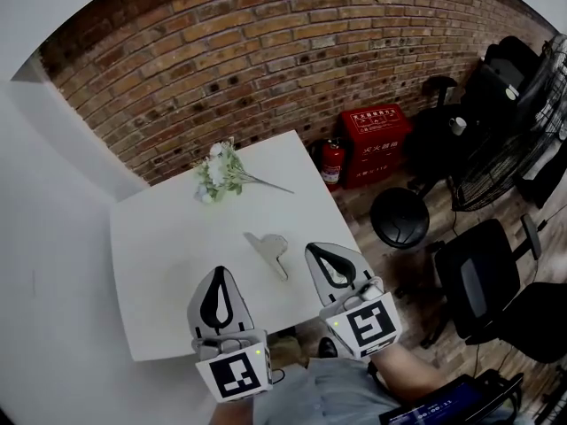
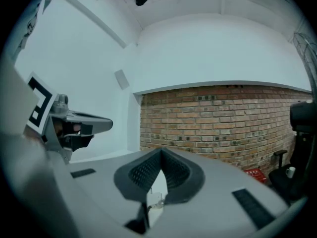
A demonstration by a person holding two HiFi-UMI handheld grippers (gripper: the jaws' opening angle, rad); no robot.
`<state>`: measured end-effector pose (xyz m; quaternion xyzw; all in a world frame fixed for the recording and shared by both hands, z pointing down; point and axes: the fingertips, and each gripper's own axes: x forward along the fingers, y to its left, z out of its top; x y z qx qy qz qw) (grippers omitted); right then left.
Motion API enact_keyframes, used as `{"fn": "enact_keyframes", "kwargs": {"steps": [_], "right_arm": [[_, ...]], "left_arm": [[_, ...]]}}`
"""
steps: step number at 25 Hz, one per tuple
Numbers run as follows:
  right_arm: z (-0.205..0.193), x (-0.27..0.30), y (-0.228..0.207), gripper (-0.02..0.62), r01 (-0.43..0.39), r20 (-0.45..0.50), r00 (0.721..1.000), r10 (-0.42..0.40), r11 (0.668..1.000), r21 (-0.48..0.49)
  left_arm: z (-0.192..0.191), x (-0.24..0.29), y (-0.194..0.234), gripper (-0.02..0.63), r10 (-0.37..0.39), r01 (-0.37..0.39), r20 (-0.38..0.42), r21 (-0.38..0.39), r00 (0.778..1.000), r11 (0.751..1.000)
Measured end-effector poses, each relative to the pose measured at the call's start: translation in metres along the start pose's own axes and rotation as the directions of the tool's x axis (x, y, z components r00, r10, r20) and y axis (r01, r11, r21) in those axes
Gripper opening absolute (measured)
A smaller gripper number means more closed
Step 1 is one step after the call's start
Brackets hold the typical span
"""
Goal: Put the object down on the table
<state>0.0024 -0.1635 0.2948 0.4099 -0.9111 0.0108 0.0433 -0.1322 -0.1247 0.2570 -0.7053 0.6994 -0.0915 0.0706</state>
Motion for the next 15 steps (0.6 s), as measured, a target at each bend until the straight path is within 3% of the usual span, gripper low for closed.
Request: {"fn": "enact_keyframes", "kwargs": {"steps": [8, 15], "right_arm": [[-0.004, 0.000, -0.005, 0.005, 0.009, -0.004, 1.000, -0.009, 1.000, 0.016], [-0.007, 0.001, -0.011, 0.005, 0.014, -0.006, 1.000, -0.014, 1.000, 0.020]], "left_arm": [[-0.004, 0.004, -0.009, 0.009, -0.016, 0.014, -0.037, -0.033, 0.999, 0.999], [-0.005, 0.008, -0.008, 0.009, -0.017, 0.017, -0.007, 0.022, 1.000, 1.000]]}}
